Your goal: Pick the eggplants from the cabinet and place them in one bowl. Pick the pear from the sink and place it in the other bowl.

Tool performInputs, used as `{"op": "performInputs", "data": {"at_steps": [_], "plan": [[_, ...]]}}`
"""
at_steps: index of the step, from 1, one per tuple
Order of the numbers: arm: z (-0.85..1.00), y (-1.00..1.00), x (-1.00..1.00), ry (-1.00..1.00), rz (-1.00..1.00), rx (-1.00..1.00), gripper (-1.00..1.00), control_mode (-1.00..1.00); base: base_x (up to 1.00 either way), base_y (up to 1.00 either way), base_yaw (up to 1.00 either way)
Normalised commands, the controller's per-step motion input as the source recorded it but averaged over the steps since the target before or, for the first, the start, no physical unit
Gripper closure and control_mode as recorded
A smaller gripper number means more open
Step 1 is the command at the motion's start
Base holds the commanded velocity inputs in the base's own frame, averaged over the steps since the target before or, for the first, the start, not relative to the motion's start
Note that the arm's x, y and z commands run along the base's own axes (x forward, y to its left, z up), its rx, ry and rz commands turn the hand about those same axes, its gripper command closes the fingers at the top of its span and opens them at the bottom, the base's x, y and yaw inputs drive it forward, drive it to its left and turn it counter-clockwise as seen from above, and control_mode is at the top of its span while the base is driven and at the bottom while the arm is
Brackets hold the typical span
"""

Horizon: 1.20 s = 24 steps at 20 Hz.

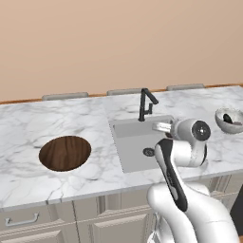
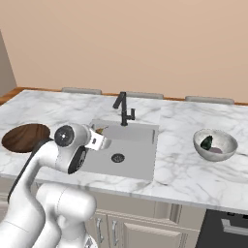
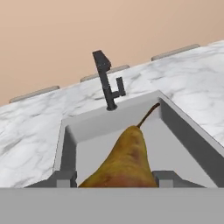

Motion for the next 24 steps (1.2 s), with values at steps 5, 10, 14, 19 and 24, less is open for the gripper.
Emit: {"op": "performInputs", "data": {"at_steps": [5, 10, 14, 19, 24], "plan": [[0.00, 0.65, -0.06, 0.04, 0.00, 0.08, 1.00, -1.00, 0.00, 0.00, 0.00], [0.00, 0.68, 0.00, 0.07, 0.02, 0.07, 1.00, -1.00, 0.00, 0.00, 0.00], [0.00, 0.65, 0.01, 0.06, 0.01, 0.10, 1.00, -1.00, 0.00, 0.00, 0.00], [0.01, 0.55, 0.00, 0.06, 0.10, 0.16, 1.00, -1.00, 0.00, 0.00, 0.00], [0.02, 0.62, 0.00, 0.06, 0.16, 0.15, 1.00, -1.00, 0.00, 0.00, 0.00]]}}
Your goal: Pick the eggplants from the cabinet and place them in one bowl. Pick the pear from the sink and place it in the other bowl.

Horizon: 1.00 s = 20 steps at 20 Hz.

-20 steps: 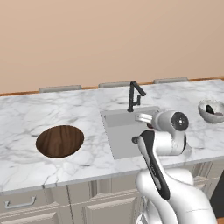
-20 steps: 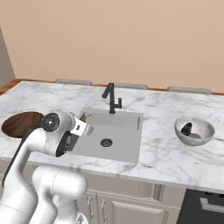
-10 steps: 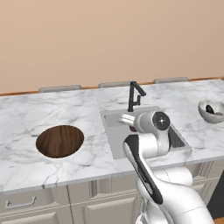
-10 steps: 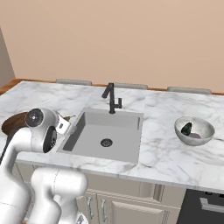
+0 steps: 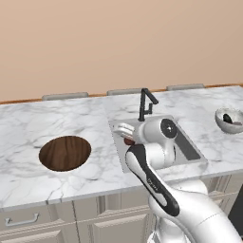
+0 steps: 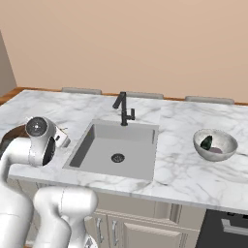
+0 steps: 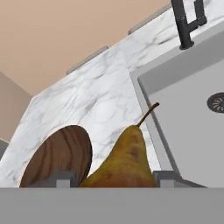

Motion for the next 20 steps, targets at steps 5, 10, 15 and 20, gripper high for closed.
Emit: {"op": "performInputs", "data": {"at_steps": [5, 10, 15, 20], "plan": [[0.00, 0.79, 0.00, 0.05, 0.12, 0.03, 1.00, -1.00, 0.00, 0.00, 0.00], [0.02, 0.84, 0.00, 0.04, 0.10, 0.00, 1.00, -1.00, 0.00, 0.00, 0.00], [0.00, 0.63, 0.08, 0.03, 0.03, 0.00, 1.00, -1.00, 0.00, 0.00, 0.00], [-0.02, 0.31, 0.40, 0.06, 0.00, 0.00, 1.00, -1.00, 0.00, 0.00, 0.00]]}}
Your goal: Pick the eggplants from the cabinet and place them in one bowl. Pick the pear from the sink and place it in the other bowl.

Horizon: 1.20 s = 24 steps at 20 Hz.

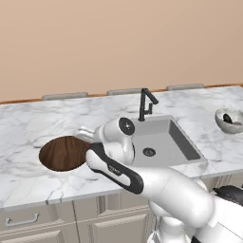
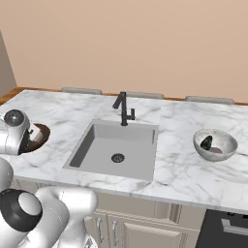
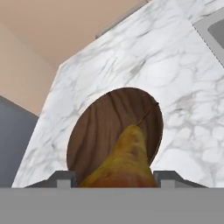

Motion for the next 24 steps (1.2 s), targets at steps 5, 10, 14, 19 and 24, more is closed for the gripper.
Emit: {"op": "performInputs", "data": {"at_steps": [5, 10, 14, 19, 24], "plan": [[-0.01, 0.31, 0.41, 0.06, 0.01, -0.07, 1.00, -1.00, 0.00, 0.00, 0.00], [-0.03, 0.42, 0.28, 0.07, 0.08, -0.09, 1.00, -1.00, 0.00, 0.00, 0.00], [-0.30, 0.31, 0.30, 0.10, 0.09, -0.05, 1.00, -1.00, 0.00, 0.00, 0.00], [-0.41, 0.19, 0.14, 0.06, 0.07, -0.06, 1.00, -1.00, 0.00, 0.00, 0.00], [-0.36, 0.20, 0.07, 0.02, 0.06, -0.10, 1.00, -1.00, 0.00, 0.00, 0.00]]}}
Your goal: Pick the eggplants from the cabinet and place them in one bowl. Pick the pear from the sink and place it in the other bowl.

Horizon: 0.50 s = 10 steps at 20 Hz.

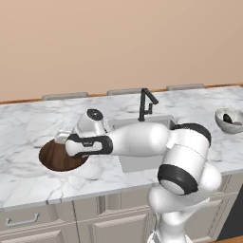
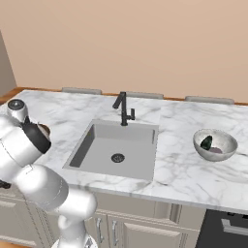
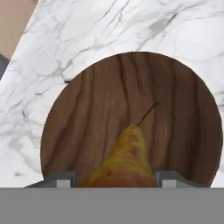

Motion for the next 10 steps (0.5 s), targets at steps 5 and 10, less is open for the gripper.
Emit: {"op": "performInputs", "data": {"at_steps": [5, 10], "plan": [[-0.36, 0.26, 0.08, 0.00, 0.04, -0.08, 1.00, -1.00, 0.00, 0.00, 0.00], [-0.35, 0.22, 0.21, 0.00, 0.01, -0.06, 1.00, -1.00, 0.00, 0.00, 0.00]]}}
